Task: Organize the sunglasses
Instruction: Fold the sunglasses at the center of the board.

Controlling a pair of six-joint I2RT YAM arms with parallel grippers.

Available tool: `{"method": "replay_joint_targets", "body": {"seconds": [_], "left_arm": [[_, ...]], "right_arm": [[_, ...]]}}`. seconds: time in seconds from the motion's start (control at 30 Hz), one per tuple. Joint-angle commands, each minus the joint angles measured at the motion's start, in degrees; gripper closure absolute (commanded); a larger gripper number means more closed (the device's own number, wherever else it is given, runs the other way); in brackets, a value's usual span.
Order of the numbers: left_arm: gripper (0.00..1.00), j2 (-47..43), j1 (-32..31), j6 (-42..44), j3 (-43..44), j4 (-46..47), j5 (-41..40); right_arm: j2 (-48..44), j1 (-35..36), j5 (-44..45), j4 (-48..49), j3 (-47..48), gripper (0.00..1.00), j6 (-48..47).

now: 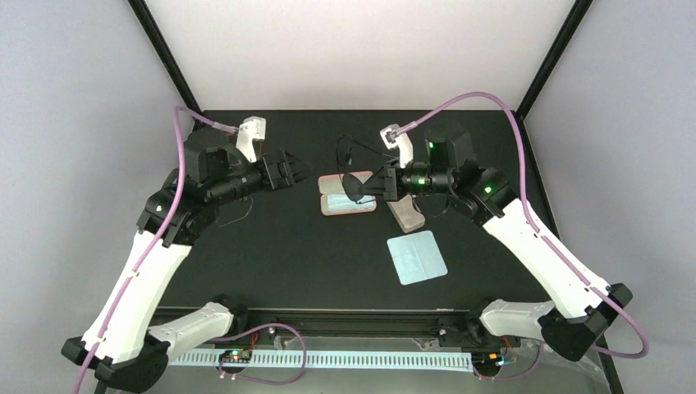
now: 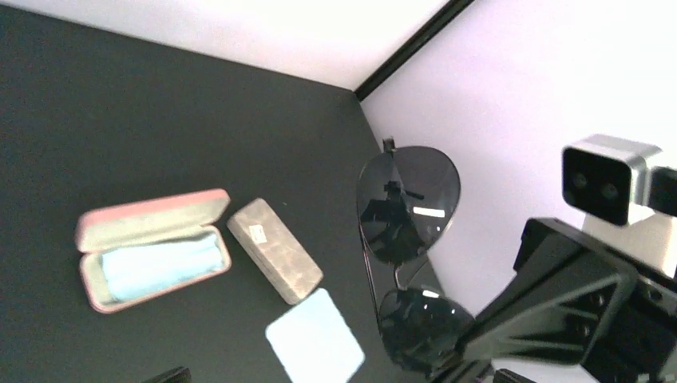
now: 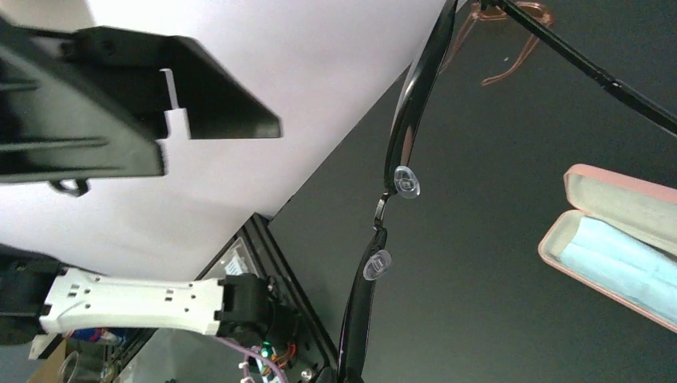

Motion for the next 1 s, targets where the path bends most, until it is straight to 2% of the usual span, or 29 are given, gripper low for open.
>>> {"method": "replay_joint_targets", "body": {"seconds": [0.0,0.33,0.53,0.73,0.87,0.97], "left_arm": [[0.01,0.8,-0.5,-9.1,1.5,2.6,6.4],[0.01,1.8,-2.7,-14.0,0.6,8.5,8.5],[0.01,4.5,-3.4,-14.0,3.1,4.3,6.5],[0.02,3.5,-4.6,-15.0,1.6,3.9,2.9],[0.07,3.9,-5.8,-15.4,1.5,4.6,1.3],[0.14,4.9,-7.6,-15.2,2.0,4.6,-0.7]], "right_arm": [[-3.1,3.4,2.6,-0.8,0.4,0.99,0.1],[-2.3,11.1,1.7,-2.8,3.2,0.99,-0.3],[1.2,12.5,2.1,-6.7,8.9,0.99,-1.5],[2.5,12.5,2.6,-8.4,9.5,0.99,-3.6],[2.4,12.5,4.0,-9.6,9.6,0.99,-4.4],[2.4,12.6,4.8,-10.2,9.6,0.99,-4.6]]}}
